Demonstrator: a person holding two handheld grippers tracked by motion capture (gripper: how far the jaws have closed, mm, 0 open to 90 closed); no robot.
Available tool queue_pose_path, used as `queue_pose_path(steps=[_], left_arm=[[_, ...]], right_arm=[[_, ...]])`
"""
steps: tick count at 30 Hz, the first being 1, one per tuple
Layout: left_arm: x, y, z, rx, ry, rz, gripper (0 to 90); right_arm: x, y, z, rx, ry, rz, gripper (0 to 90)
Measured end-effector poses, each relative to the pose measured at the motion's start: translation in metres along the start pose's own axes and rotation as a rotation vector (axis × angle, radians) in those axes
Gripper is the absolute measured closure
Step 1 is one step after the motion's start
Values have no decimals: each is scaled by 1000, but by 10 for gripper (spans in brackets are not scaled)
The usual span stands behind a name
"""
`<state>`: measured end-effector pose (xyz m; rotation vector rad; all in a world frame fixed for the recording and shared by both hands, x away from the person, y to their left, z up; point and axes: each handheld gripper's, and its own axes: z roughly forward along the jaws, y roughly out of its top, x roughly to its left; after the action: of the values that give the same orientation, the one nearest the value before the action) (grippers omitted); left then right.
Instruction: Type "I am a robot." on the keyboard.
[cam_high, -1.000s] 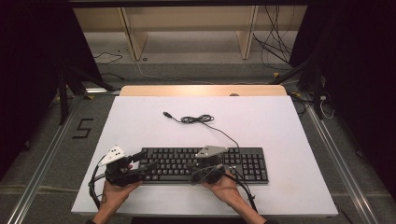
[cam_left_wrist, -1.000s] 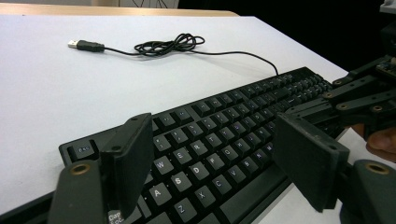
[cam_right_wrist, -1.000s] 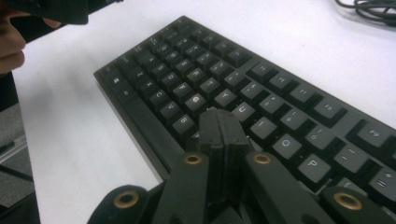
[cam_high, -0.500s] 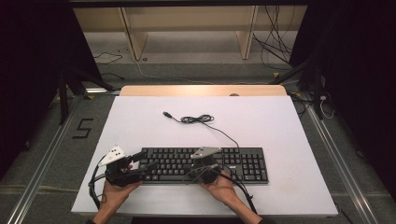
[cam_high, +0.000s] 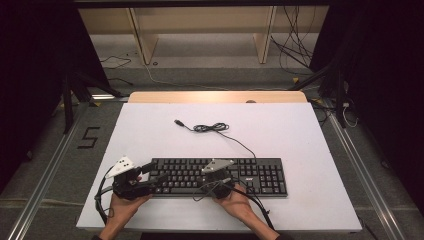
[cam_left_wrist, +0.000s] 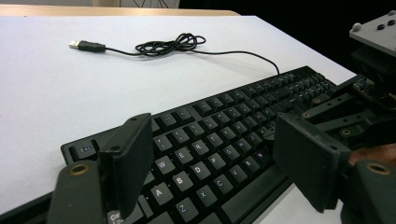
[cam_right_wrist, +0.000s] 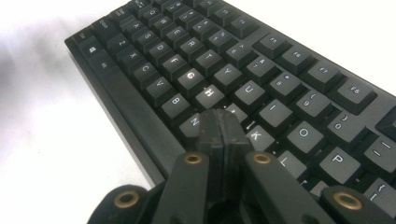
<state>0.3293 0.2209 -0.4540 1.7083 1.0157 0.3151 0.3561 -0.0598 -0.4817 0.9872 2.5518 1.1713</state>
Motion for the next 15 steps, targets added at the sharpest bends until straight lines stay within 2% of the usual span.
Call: queue_pose_path(steps=[2,11,15], left_arm=[[0,0,0,0,1,1,283],[1,0,0,-4,4,-4,283],[1,0,0,-3,4,-2,283]], right_arm=[[-2,0,-2,-12,9,11,900],[-7,2,-16,-82,30,44,778],[-9,2,-25,-110,46,52,651]])
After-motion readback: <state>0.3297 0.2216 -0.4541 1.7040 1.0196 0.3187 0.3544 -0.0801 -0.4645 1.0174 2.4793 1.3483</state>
